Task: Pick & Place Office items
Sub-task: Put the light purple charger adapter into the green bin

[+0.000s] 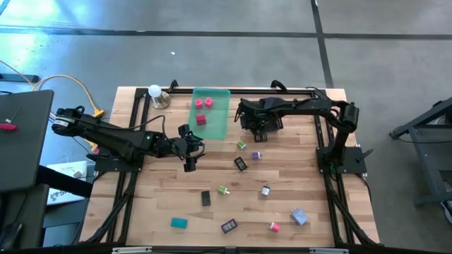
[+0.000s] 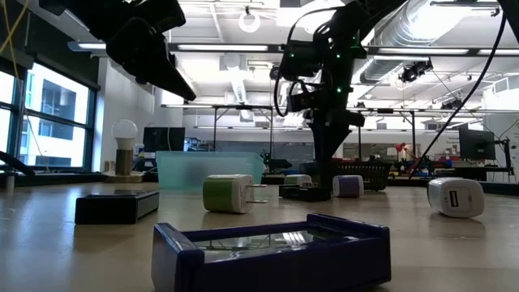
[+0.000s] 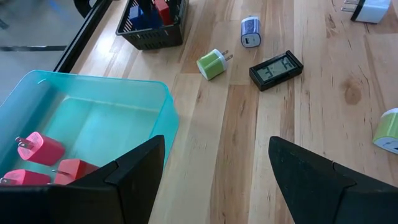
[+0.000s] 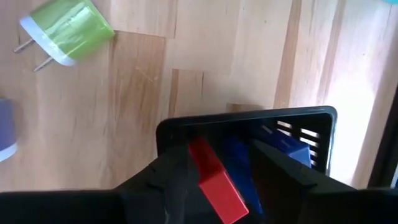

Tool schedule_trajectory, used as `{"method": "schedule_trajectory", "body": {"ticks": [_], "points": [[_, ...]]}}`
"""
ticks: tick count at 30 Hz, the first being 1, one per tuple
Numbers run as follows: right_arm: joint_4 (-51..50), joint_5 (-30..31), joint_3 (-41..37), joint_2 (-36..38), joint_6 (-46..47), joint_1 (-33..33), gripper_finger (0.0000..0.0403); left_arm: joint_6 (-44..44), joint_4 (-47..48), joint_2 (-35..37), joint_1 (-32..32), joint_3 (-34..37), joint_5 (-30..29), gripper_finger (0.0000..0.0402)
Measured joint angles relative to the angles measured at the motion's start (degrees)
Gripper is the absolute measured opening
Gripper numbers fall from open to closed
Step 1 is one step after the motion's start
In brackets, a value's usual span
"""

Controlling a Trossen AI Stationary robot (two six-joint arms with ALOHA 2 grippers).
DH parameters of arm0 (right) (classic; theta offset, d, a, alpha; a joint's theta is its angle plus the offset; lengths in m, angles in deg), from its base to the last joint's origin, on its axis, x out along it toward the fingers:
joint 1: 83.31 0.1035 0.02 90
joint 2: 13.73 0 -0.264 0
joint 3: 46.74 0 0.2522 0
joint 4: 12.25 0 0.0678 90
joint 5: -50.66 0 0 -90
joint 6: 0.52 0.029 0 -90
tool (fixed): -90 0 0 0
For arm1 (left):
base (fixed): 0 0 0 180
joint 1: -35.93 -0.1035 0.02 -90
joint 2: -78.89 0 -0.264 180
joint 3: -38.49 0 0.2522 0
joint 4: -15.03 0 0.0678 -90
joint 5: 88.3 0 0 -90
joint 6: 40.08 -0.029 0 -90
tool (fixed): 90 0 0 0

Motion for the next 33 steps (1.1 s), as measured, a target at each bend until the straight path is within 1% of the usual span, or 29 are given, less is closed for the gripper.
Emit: {"method": "schedule_trajectory", "body": {"ticks": [9, 14, 17, 22, 24, 29, 33], "points": [[2.56, 5.76, 0.0, 0.0, -2.33, 2.3, 0.0157, -0.02, 0.0, 0.0, -0.01, 0.0, 0.0, 0.028], [4.06, 6.85, -0.01, 0.41, -3.77, 3.62, 0.0156, -0.02, 0.0, 0.0, 0.0, 0.0, 0.0, 0.028], [4.49, 7.06, -0.02, 1.44, -3.79, 4.19, 0.0156, -0.02, 0.0, 0.0, -0.02, 0.0, 0.0, 0.028], [4.68, 10.7, -0.02, 4.32, -3.04, 6.09, 0.0155, -0.02, 0.0, -0.02, -0.02, 0.0, -0.02, 0.028], [4.7, 11.25, -0.02, 5.93, -0.63, 7.17, 0.0155, -0.02, 0.0, -0.02, 0.0, 0.0, 0.0, 0.028], [0.91, 11.19, -0.01, 10.82, 12.59, 11.45, 0.0155, -0.01, 0.02, -0.02, -0.02, 0.0, 0.0, 0.028], [-5.99, 7.44, -0.01, 14.38, 23.37, 15.48, 0.0155, 0.0, 0.02, -0.02, -0.02, 0.0, 0.0, 0.028]]}}
